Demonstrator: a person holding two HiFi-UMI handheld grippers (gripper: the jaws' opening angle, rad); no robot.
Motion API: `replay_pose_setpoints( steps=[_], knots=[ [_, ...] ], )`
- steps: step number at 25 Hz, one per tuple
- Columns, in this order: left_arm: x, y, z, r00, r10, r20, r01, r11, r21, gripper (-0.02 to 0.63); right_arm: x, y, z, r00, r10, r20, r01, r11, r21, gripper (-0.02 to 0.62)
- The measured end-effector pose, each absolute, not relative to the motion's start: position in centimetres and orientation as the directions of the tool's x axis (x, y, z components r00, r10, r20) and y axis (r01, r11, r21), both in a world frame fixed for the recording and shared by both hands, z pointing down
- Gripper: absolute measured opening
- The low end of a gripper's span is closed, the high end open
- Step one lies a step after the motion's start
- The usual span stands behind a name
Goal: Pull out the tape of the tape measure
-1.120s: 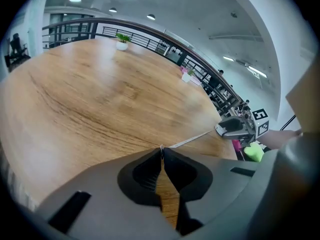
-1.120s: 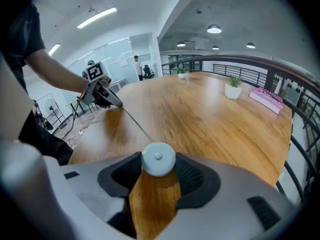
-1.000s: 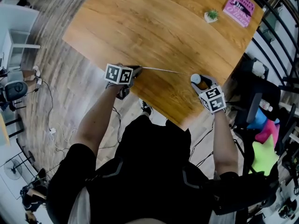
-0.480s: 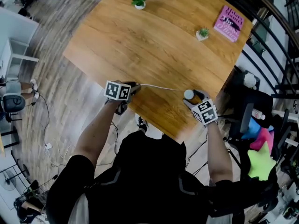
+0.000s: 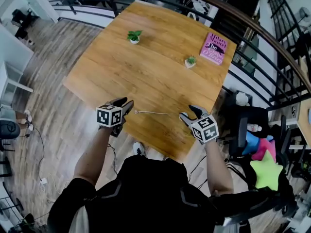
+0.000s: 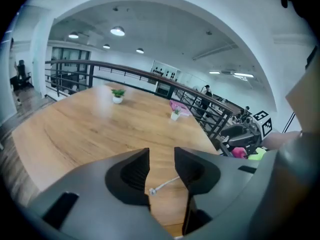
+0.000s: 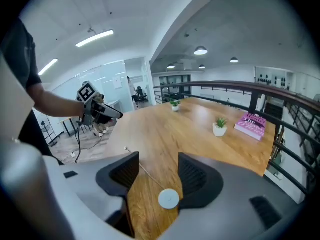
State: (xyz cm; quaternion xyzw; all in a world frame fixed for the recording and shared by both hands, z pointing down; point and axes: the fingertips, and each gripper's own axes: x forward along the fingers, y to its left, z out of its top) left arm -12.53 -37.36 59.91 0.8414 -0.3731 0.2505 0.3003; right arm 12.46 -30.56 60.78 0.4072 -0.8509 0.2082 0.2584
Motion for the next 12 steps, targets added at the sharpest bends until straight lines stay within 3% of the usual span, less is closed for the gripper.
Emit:
replay_pose_setpoints(
  steps=[6,12],
  knots=[
    [-9.0,-37.7,49.5,0.707,-0.557,0.436,-0.692,-0.672,0.262,0.171,13.5,-31.9,51.0,-0.483,-0.748,0.455,-0.859,0.505,-0.081,0.220],
    [-6.8,-37.4,41.6,0.747,-0.604,0.277,-0.658,-0.731,0.182,0.152,14.1,-32.0,43.1,-0.456,-0.822,0.340,-0.881,0.472,-0.041,0.172]
  ],
)
